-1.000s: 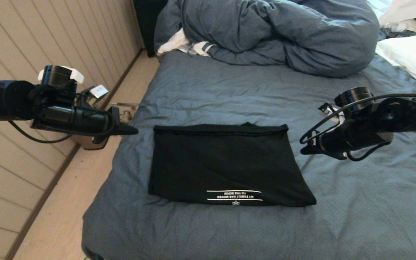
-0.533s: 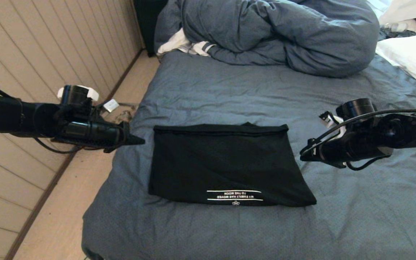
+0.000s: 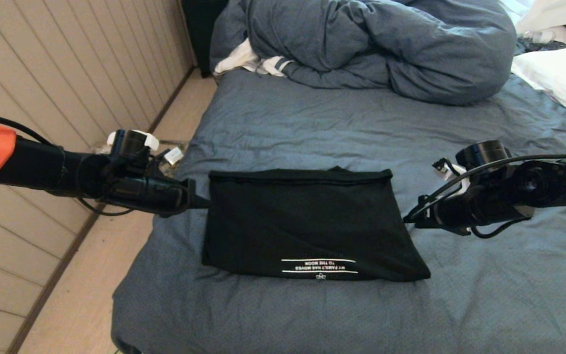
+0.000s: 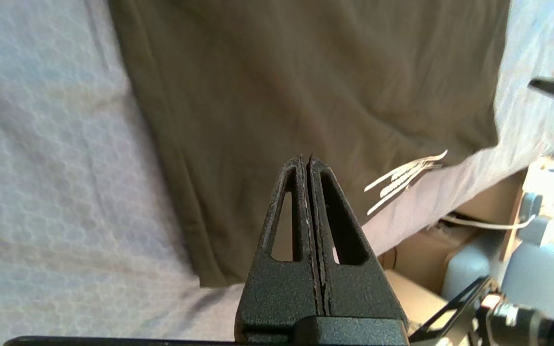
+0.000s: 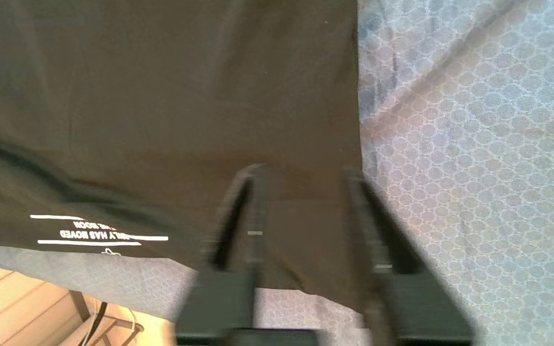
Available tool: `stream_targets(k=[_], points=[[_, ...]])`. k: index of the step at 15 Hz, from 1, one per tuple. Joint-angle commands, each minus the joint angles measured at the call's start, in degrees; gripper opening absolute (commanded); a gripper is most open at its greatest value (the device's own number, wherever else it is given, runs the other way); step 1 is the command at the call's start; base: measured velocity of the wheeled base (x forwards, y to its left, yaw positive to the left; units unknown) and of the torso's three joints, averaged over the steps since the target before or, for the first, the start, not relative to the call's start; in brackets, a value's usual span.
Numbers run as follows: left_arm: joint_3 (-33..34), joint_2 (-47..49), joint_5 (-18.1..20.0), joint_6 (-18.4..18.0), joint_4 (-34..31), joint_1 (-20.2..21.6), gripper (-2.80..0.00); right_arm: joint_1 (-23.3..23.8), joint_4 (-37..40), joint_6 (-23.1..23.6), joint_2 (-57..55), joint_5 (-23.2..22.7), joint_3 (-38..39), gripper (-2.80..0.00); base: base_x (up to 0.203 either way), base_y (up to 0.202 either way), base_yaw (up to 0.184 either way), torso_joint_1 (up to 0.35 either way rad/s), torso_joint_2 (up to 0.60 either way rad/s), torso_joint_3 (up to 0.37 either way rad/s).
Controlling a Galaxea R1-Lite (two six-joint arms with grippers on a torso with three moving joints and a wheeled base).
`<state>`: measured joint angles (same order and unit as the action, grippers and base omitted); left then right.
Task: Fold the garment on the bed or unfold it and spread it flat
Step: Fold the black T-shirt
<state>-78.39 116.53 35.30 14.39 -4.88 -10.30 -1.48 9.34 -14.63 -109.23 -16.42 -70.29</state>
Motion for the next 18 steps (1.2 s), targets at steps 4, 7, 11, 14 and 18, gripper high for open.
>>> stream_targets(k=[4,7,11,14,18], points=[[3.57,-0.45,-1.7,-2.13,0.08,-1.53,0.0,0.3,-0.25,-0.05,-0.28,-0.41,0.65,0.0,0.0,0.0,0.0,0.0,0.0,0.0],[5.27,0.28,-4.34,-6.46,0.84,-2.01,0.0,1.15,-2.64,-0.05,-1.39,-1.15,1.27,0.0,0.0,0.0,0.0,0.0,0.0,0.0],[6.98,1.86,-4.81,-8.09,2.64,-2.47,0.0,1.39,-2.83,-0.05,-1.87,-1.25,1.56,0.0,0.0,0.0,0.0,0.0,0.0,0.0],[8.06,3.17,-8.03,-9.44,5.46,-2.44,0.0,1.48,-3.0,-0.05,-1.16,-1.63,2.09,0.0,0.0,0.0,0.0,0.0,0.0,0.0],[10.05,4.22,-8.96,-11.45,6.52,-3.0,0.0,2.0,-5.02,0.91,-0.99,-2.3,3.58,0.0,0.0,0.0,0.0,0.0,0.0,0.0]])
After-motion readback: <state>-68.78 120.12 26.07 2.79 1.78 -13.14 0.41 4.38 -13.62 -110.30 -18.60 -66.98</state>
